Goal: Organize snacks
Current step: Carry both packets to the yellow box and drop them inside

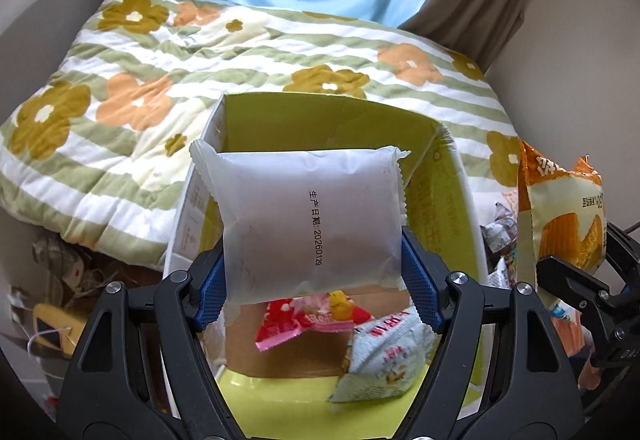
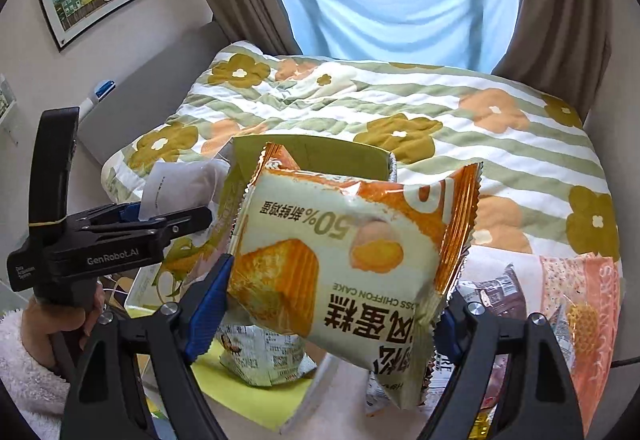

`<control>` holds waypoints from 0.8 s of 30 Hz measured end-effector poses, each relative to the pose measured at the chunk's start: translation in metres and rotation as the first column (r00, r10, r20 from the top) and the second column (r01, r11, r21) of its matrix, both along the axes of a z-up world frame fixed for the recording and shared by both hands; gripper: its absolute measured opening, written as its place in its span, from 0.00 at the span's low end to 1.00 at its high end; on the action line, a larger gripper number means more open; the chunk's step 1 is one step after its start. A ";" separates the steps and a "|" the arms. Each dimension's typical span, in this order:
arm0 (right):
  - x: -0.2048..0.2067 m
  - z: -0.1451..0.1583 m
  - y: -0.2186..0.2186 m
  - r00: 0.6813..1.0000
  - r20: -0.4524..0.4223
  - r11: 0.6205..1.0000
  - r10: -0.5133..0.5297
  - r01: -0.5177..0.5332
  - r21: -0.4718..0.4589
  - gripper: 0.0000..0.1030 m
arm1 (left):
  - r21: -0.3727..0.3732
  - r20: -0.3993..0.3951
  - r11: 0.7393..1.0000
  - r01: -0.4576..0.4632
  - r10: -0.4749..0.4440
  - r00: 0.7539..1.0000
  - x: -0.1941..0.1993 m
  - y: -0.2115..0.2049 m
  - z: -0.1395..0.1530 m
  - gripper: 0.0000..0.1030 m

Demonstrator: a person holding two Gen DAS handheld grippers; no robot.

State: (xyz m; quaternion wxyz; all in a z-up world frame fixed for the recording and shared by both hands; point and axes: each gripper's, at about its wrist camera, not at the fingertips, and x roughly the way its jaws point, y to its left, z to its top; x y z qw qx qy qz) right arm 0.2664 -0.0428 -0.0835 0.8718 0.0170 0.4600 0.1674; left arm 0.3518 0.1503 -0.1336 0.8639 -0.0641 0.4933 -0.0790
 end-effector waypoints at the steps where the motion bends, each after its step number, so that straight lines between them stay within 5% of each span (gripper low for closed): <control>1: 0.005 -0.003 0.005 1.000 -0.008 1.000 -0.008 0.008 0.002 0.80 | -0.002 -0.016 1.000 0.009 -0.009 1.000 0.007 0.002 -0.007 0.71; 7: 0.022 -0.020 0.025 0.999 -0.047 0.999 -0.021 0.019 -0.041 0.80 | 0.003 -0.097 0.999 0.047 -0.046 0.994 0.039 0.004 -0.036 0.71; 11: 0.032 -0.031 0.026 0.997 -0.075 0.999 -0.023 0.019 -0.049 0.80 | 0.006 -0.123 0.999 0.054 -0.053 0.991 0.044 0.002 -0.046 0.87; 13: 0.037 -0.036 0.025 0.997 -0.080 0.999 -0.014 0.010 -0.043 0.80 | 0.030 -0.119 0.998 0.060 -0.056 0.991 0.040 0.002 -0.045 0.94; 24: 0.048 -0.042 0.036 0.995 -0.088 0.993 0.046 -0.055 -0.104 0.80 | 0.072 -0.123 0.997 0.035 -0.026 0.992 -0.012 0.011 -0.039 0.94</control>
